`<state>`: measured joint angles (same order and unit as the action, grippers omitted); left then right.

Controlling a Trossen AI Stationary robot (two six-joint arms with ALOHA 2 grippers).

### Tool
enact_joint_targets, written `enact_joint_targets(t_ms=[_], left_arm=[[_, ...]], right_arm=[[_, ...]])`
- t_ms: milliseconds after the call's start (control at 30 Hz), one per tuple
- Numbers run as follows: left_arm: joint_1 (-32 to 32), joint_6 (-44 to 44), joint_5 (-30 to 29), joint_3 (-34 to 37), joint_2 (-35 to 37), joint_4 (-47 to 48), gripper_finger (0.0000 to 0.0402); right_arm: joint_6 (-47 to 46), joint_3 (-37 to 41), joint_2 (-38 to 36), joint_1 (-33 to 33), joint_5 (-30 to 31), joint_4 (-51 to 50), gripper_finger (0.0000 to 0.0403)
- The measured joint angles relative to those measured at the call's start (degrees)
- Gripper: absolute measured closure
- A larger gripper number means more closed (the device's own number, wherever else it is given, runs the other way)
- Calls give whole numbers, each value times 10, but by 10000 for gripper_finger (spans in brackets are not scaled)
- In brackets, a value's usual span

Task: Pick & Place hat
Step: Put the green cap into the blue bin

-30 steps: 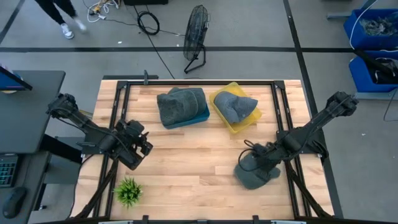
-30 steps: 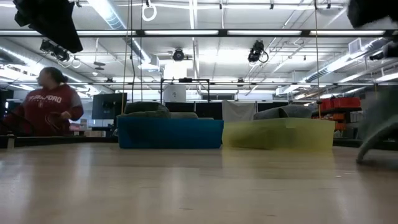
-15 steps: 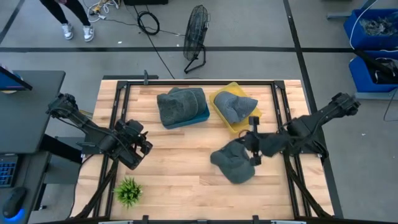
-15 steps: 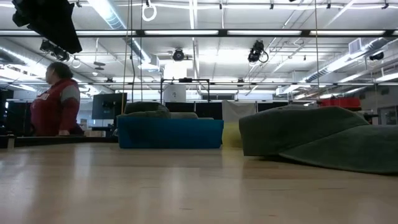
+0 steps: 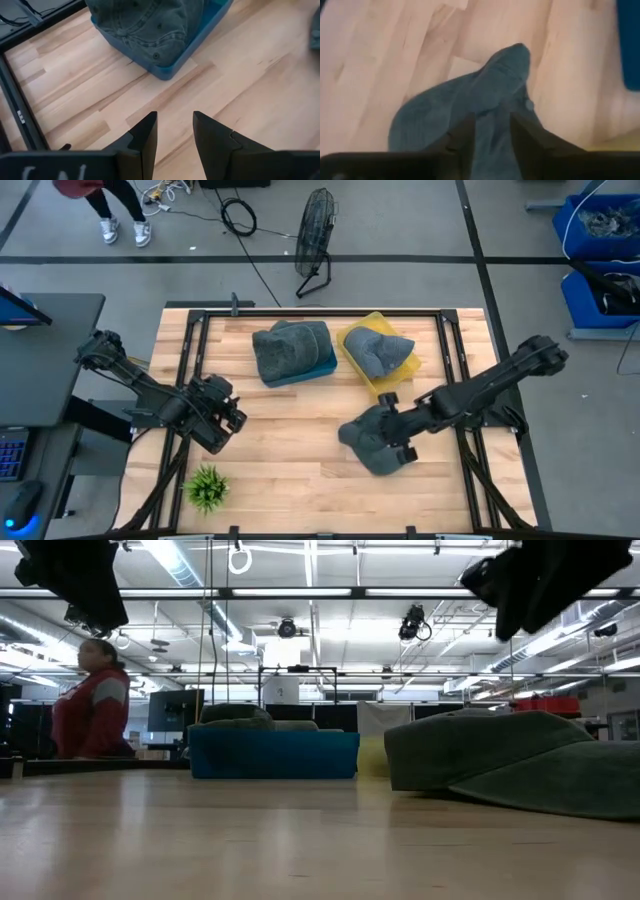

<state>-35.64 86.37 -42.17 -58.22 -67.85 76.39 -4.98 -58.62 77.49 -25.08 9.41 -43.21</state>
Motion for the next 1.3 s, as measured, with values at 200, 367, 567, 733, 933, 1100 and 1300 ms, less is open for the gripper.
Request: enact_joint_targets(t_ms=[200,367,567,733,933,1100,1300], left_arm=[[0,0,0,0,0,-12,273],[0,-3,0,0,0,-12,273],[0,-16,0,0,0,-13,273],[0,-17,-1,0,0,-12,273],[-6,-19,-2,0,0,-13,273],[-30,-21,-2,0,0,-15,273],[-71,-19,-2,0,0,-30,273]], right_arm=[[-19,22,88,0,0,37,214],[-20,23,161,0,0,47,211],[14,23,195,0,4,55,283],[51,-8,188,14,41,-27,389],[156,-136,181,27,151,-185,396],[350,-244,180,49,279,-237,398],[653,-276,178,130,339,-113,400]])
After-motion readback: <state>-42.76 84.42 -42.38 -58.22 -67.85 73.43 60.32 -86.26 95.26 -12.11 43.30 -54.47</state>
